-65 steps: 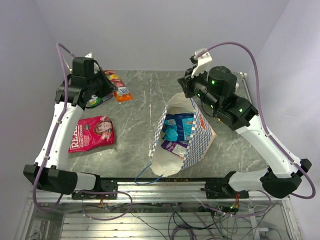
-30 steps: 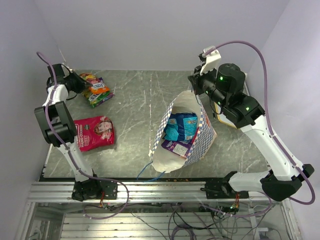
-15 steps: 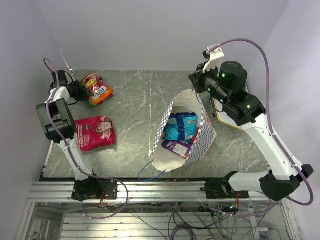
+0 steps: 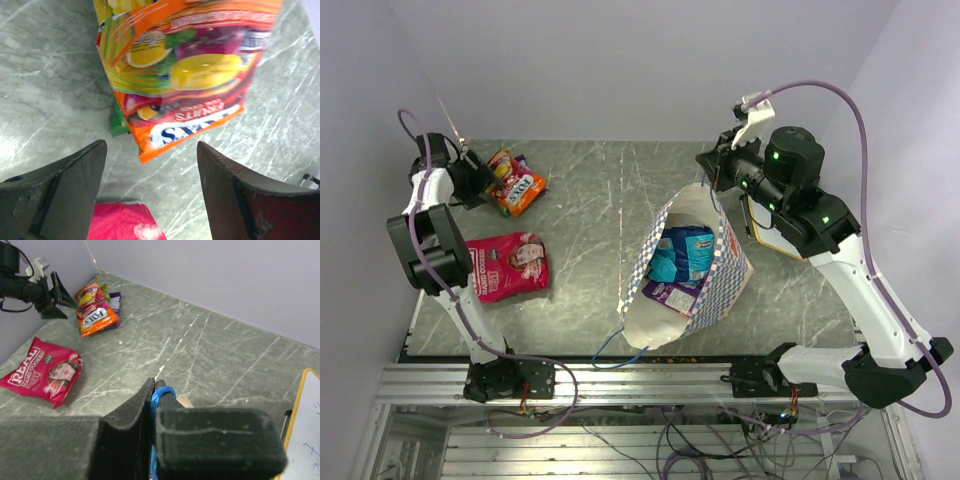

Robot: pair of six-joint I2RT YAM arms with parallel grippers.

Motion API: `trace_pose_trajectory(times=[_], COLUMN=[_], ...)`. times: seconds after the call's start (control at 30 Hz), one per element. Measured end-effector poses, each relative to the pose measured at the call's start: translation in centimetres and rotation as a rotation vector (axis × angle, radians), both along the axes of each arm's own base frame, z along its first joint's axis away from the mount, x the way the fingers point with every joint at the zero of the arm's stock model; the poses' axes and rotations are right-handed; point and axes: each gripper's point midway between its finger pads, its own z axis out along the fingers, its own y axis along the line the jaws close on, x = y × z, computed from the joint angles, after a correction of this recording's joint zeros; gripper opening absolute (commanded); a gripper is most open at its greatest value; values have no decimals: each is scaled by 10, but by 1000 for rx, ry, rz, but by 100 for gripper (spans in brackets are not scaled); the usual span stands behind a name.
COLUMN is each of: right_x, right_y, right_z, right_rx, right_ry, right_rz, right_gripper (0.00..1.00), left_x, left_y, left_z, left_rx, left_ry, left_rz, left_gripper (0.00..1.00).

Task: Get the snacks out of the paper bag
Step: Place the snack at the center of the board, then adjust the paper bag at the center of the board.

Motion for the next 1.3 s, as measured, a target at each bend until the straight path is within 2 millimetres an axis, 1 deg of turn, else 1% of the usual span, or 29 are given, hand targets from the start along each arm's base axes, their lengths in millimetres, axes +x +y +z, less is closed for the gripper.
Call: trace_pose_trajectory(times=[0.1, 0.2, 0.3, 0.33, 0.43, 0.5, 0.57, 0.6, 0.67, 0.73, 0.77, 0.8, 0.87, 0.97, 1.07, 1.13, 1.23, 1.3], right_x=[-6, -9, -11, -11, -9, -4, 2, 5, 14, 23, 27, 31, 38, 48, 56, 64, 71, 73], right_y=[-1, 1, 2, 2, -1, -3, -6, -8, -13, -16, -18, -20, -22, -25, -24, -17, -2, 11], right_z=[0, -2, -5, -6, -4, -3, -5, -6, -8, -9, -9, -9, -10, -9, -9, -5, 4, 11], right_rx=[8, 6, -1, -4, -25, -42, -66, -78, -108, -139, -158, -179, -219, -275, -333, -359, -379, -378], right_ry=[7, 17, 30, 34, 36, 29, 23, 19, 9, -5, -14, -25, -47, -79, -105, -124, -150, -176], right_rz=[14, 27, 42, 43, 26, 6, -19, -32, -71, -105, -119, -131, -144, -156, -152, -137, -89, -39], right_gripper=[0, 0, 0, 0, 0, 0, 0, 0, 0, 0, 0, 0, 0, 0, 0, 0, 0, 0], left_x=[-6, -19, -41, -49, -68, -84, -99, -108, -125, -144, -152, -160, -175, -194, -216, -236, -262, -276], left_y=[0, -7, -27, -38, -81, -124, -164, -187, -223, -250, -258, -264, -268, -266, -262, -258, -252, -248], left_z=[32, 67, 97, 106, 118, 119, 118, 119, 122, 129, 133, 138, 151, 174, 192, 206, 222, 228], left_rx=[24, 31, 26, 21, -7, -42, -75, -93, -122, -142, -150, -158, -173, -193, -216, -235, -260, -268], left_ry=[-50, -110, -163, -178, -206, -204, -195, -189, -186, -191, -196, -202, -223, -265, -294, -321, -357, -364], left_rz=[18, 30, 23, 15, -47, -119, -190, -234, -303, -358, -374, -387, -392, -386, -378, -371, -356, -352], left_gripper=[86, 86, 86, 86, 86, 86, 86, 86, 86, 86, 86, 86, 86, 87, 88, 88, 88, 88])
